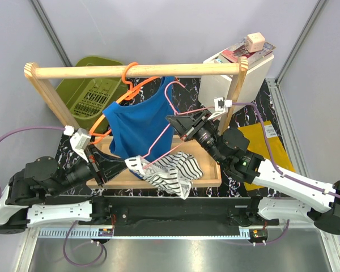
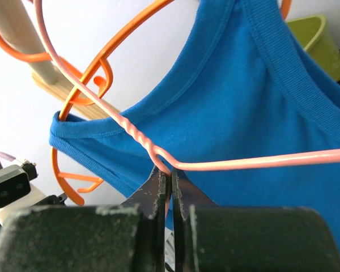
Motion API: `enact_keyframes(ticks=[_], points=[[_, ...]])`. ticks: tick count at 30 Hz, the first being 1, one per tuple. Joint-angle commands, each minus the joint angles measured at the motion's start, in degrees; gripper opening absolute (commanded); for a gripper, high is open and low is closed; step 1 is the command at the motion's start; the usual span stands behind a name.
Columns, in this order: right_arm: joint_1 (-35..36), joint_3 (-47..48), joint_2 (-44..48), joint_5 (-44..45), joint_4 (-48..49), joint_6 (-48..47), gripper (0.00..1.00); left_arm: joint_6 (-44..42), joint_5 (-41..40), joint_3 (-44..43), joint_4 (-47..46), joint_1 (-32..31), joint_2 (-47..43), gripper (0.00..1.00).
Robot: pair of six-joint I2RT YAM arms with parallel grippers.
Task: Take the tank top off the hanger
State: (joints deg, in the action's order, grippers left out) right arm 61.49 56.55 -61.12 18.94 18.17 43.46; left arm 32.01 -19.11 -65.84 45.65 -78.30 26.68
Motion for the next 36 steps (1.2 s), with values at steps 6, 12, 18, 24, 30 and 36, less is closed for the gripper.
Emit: enact_keyframes(ticks=[6,12,18,24,30,36], points=[[0.03,0.23,2.23,4.70,6.26,0.12,0.00,1.56,-7.78,0.37,-0.39,-0.27,-1.19,0.00],[0.03,-1.62,2.94,5.14,9.42,2.67,0.00,1.83,-9.36,0.28,0.05,-0.27,-2.24,0.00],[-0.06,-3.99,3.73,6.11,12.23,5.57,0.00,2.79,-12.61,1.16,0.49,-0.27,-3.91,0.00],[0.03,-6.63,5.75,6.46,15.05,8.22,0.00,2.88,-14.46,0.81,2.25,-0.27,-3.65,0.00],[0.03,-6.81,6.98,6.72,15.05,8.39,0.00,2.18,-13.85,0.28,2.69,-0.27,-3.82,0.00],[0.03,-5.32,6.37,6.81,14.17,9.27,0.00,1.65,-12.35,0.54,2.60,-0.27,-5.14,0.00]])
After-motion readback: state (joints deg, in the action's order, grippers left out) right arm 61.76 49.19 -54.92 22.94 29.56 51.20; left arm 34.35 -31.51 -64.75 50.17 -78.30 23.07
